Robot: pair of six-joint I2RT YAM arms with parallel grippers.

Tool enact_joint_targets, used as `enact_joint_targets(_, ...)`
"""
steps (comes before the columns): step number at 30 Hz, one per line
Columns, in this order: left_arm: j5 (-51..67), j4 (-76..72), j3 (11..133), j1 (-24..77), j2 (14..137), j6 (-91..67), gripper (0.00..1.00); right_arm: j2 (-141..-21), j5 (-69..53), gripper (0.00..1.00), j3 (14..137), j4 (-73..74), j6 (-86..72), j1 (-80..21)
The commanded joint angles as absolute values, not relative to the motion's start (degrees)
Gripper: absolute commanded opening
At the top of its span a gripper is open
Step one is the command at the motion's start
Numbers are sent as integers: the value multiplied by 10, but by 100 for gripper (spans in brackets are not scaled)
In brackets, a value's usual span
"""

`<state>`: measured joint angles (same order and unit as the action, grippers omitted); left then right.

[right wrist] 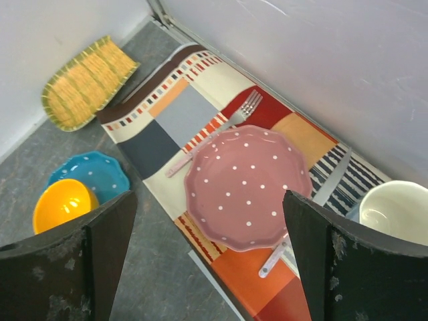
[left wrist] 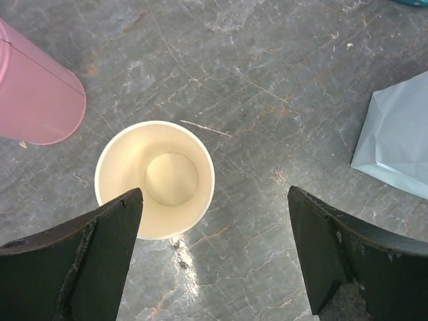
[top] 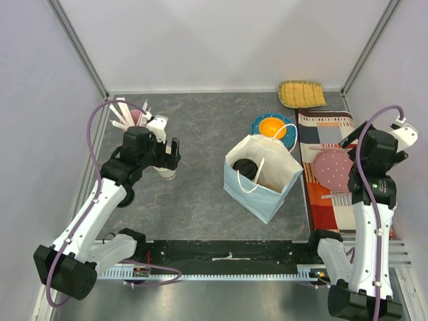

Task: Pack the takeout coffee

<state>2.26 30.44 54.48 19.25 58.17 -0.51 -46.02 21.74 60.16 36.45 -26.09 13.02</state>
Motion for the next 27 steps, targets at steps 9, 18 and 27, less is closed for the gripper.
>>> enact_joint_targets(9,7,262,497,190,560,-61,96,-410,251,98,526,347,-297,132)
enact_joint_targets(18,1,243,474,190,557,-54,96,-383,261,98,498,342,-293,132)
enact_joint_targets(27,2,242,478,190,564,-59,96,-370,258,98,493,331,-279,132)
